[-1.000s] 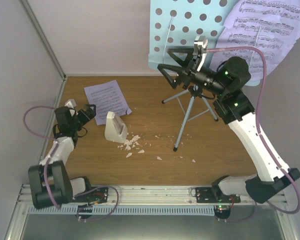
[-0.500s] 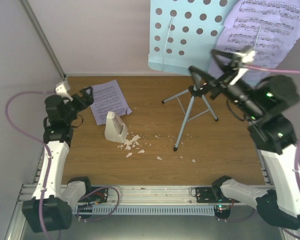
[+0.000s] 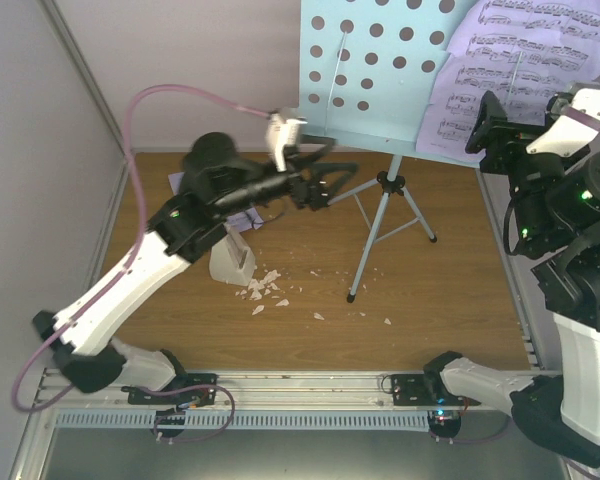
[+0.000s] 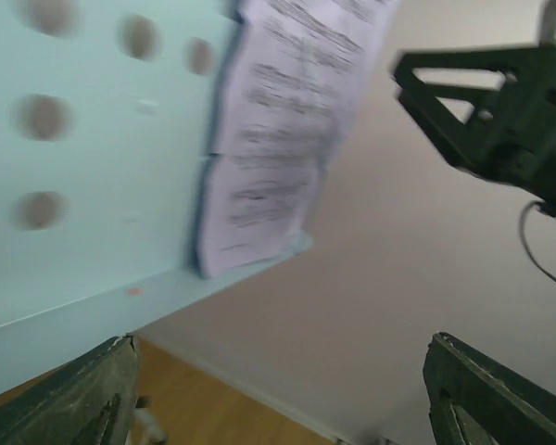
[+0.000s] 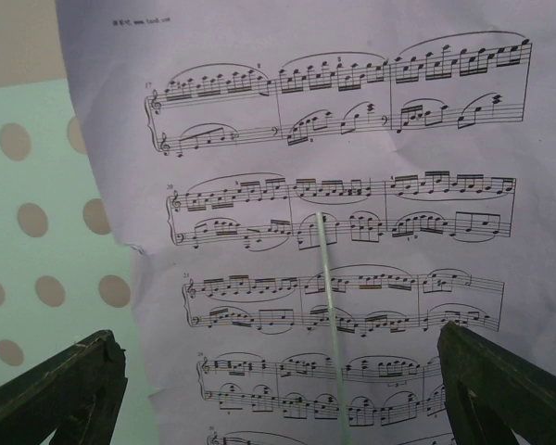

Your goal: Pack up the instrument practice props

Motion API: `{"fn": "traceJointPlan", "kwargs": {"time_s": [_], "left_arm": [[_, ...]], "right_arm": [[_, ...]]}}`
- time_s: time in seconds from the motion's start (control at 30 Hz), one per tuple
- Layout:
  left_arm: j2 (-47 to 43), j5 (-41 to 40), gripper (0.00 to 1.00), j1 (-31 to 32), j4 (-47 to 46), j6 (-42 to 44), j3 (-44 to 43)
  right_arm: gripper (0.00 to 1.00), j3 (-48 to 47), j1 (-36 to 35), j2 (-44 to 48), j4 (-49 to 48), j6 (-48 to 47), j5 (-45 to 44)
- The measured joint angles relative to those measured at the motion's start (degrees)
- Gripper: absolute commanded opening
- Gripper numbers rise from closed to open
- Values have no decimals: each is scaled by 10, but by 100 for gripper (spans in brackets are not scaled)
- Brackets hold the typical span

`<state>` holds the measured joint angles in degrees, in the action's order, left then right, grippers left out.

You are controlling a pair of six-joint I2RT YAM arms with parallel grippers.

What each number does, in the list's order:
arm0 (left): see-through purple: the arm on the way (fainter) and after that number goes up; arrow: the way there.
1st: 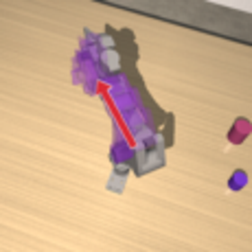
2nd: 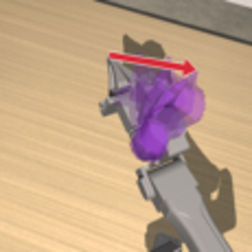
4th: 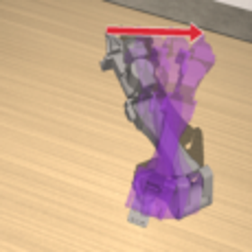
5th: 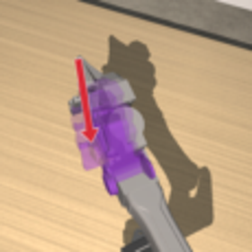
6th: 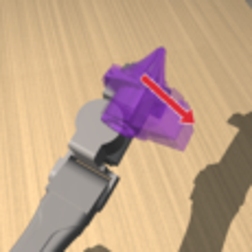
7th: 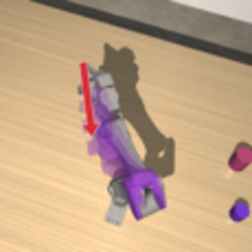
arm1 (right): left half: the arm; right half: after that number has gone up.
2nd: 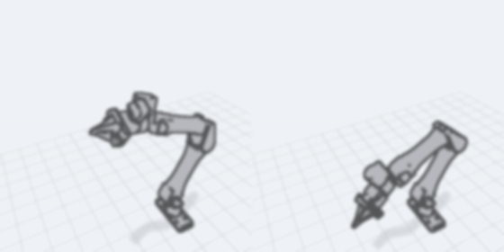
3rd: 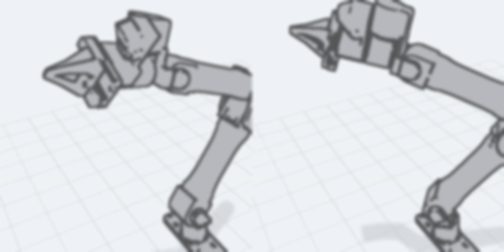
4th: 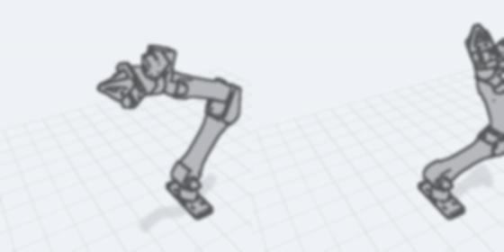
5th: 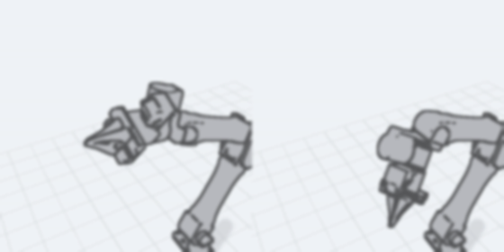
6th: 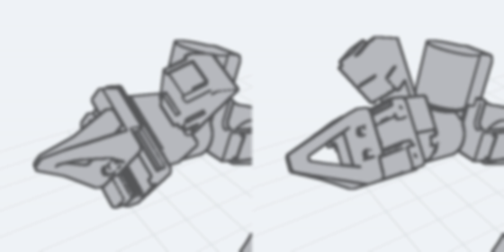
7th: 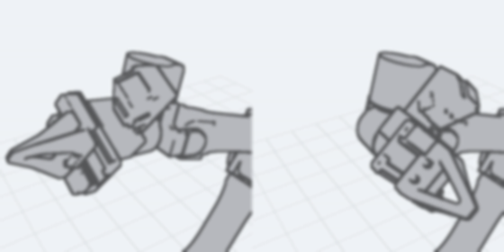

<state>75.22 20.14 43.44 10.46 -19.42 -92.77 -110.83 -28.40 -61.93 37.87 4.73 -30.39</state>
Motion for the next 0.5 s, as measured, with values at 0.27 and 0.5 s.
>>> {"fn": "traceJointPlan", "kwargs": {"time_s": [0.27,0.5], "left_arm": [[165,52,80,81,34,34,-164],[224,78,78,82,55,40,-227]], "right_arm": [[85,-30,64,-40,48,3,13],[77,-3,291,-82,71,42,231]]}}
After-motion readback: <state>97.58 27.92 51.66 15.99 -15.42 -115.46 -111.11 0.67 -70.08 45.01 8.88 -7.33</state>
